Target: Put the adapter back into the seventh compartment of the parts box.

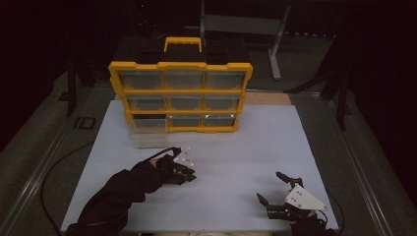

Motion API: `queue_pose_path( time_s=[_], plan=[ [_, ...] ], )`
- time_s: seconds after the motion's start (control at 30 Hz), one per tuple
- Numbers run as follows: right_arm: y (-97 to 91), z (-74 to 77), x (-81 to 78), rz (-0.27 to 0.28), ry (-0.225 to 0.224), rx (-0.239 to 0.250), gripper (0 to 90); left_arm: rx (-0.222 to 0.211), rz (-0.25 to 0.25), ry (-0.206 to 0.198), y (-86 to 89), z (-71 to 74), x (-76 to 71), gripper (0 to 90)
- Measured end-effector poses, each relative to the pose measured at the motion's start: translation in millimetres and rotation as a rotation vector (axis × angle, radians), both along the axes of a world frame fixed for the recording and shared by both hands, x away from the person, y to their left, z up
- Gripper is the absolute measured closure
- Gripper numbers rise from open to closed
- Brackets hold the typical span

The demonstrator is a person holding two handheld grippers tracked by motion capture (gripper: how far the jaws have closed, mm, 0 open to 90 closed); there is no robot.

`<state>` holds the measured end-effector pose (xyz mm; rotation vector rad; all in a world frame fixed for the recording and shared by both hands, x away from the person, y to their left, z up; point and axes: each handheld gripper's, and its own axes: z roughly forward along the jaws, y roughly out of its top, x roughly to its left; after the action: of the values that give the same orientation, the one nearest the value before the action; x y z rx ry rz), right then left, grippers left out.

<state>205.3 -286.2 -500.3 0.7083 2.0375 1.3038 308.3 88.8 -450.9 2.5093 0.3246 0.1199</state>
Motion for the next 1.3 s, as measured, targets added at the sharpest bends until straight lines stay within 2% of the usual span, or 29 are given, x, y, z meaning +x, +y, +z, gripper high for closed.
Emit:
queue_pose_path(
  time_s=[0.57,0.9,1.1,1.3],
  plan=[
    [0.3,0.0,0.1,0.002,0.000,0.000,8.3,-0.013,0.010,-0.034,8.2,29.9,7.7,76.7],
    [0.5,-0.4,0.4,0.002,0.000,0.001,8.3,-0.023,0.040,-0.062,17.6,45.3,14.6,76.7],
    [0.3,-0.3,0.1,-0.001,0.003,0.003,8.2,-0.046,0.058,-0.070,23.0,55.2,18.9,76.7],
    [0.5,-0.5,0.4,0.003,-0.002,0.000,8.2,-0.042,0.071,-0.085,28.1,62.0,22.8,76.7]
  ],
)
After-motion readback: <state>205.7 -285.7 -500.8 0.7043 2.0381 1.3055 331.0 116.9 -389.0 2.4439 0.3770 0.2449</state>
